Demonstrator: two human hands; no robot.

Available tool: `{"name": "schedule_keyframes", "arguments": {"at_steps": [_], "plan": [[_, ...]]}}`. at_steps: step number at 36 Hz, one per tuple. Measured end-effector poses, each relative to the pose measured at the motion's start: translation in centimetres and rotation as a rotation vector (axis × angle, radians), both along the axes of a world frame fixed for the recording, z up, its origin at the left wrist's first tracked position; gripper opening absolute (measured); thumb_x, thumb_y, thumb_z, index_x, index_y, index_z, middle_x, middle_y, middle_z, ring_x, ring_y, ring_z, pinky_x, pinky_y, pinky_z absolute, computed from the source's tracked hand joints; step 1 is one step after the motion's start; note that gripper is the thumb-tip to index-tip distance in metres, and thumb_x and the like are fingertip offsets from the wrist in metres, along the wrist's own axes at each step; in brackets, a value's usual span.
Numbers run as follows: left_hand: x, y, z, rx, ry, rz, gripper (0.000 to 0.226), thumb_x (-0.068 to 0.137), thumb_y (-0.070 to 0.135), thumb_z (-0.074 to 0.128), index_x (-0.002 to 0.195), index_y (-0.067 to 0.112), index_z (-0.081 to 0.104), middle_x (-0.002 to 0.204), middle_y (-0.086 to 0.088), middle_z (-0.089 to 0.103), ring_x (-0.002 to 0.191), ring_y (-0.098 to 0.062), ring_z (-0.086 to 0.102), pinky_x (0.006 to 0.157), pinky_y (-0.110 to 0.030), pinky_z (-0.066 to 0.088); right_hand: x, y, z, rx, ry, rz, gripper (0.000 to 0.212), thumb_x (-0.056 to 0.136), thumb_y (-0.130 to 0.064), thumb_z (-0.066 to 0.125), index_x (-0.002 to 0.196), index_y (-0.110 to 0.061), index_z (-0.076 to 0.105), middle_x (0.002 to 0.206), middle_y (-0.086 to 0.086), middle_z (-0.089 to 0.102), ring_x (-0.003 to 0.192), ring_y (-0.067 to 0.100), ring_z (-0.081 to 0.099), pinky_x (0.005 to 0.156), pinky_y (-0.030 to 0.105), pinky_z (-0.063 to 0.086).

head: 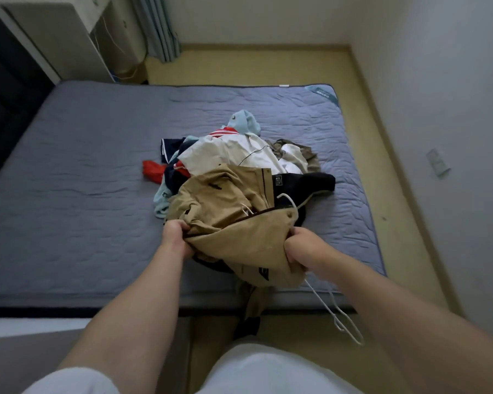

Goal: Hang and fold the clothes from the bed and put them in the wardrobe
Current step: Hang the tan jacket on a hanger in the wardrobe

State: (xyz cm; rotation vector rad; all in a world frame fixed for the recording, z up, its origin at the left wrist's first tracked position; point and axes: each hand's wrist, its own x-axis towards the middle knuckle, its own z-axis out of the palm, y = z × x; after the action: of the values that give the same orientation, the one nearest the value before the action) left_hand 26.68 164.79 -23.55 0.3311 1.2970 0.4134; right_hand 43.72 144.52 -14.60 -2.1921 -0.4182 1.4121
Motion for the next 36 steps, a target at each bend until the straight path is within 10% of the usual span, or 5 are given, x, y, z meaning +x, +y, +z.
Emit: {"name": "schedule_keyframes", "arguments": {"at_steps": [7, 14, 24, 30, 36], "plan": [[-1.5, 2.6, 5.3, 0.142, -0.204, -0.23, 0.04, 0.093, 0.038, 0.059, 0.115, 0.007, 0.072, 0.112, -0.019, 0.072, 0.103, -0.037, 0.07, 0.082, -0.049, 0.059, 0.5, 1.8, 1.2, 0.012, -0.048, -0.011, 0.038, 0.097, -0.01, 0.037, 0.131, -0.009, 0.054, 0.114, 0.018, 0.062, 0.096, 0.03, 0.059, 0.091, 0.049, 0.055], [-2.6, 3.1, 10.0, 0.502, -0.172, -0.335, 0.02, 0.098, 0.012, 0.055, 0.108, 0.008, 0.073, 0.109, -0.018, 0.071, 0.091, -0.025, 0.072, 0.072, -0.035, 0.062, 0.0, 4.2, 2.8, 0.042, 0.056, -0.143, 0.023, 0.092, -0.025, 0.039, 0.097, -0.013, 0.058, 0.088, 0.011, 0.056, 0.086, 0.033, 0.056, 0.091, 0.058, 0.054], [-2.2, -0.7, 16.6, 0.835, -0.286, -0.319, 0.039, 0.056, -0.01, 0.064, 0.082, 0.016, 0.077, 0.087, -0.017, 0.069, 0.076, -0.026, 0.067, 0.067, -0.032, 0.059, 0.0, 7.1, 3.7, 0.1, 0.12, -0.207, 0.091, 0.086, -0.083, 0.036, 0.145, -0.015, 0.044, 0.132, 0.013, 0.057, 0.119, 0.034, 0.054, 0.105, 0.056, 0.043], [-1.3, -4.8, 18.5, 0.766, -0.569, -0.499, 0.045, 0.061, -0.015, 0.057, 0.093, 0.01, 0.074, 0.091, -0.017, 0.068, 0.078, -0.031, 0.068, 0.065, -0.034, 0.058, -1.2, 7.9, 3.0, 0.18, 0.335, -0.213, 0.074, 0.082, -0.08, 0.051, 0.129, -0.023, 0.06, 0.109, 0.009, 0.067, 0.085, 0.028, 0.065, 0.086, 0.04, 0.053], [-1.8, -8.0, 19.2, 0.706, -0.704, -0.575, 0.041, 0.062, -0.016, 0.055, 0.09, 0.008, 0.071, 0.086, -0.018, 0.067, 0.073, -0.031, 0.067, 0.063, -0.035, 0.058, -2.4, 7.2, 2.0, 0.226, 0.467, -0.275, 0.033, 0.088, -0.029, 0.069, 0.114, -0.008, 0.07, 0.097, 0.015, 0.076, 0.073, 0.029, 0.073, 0.055, 0.034, 0.057]]}}
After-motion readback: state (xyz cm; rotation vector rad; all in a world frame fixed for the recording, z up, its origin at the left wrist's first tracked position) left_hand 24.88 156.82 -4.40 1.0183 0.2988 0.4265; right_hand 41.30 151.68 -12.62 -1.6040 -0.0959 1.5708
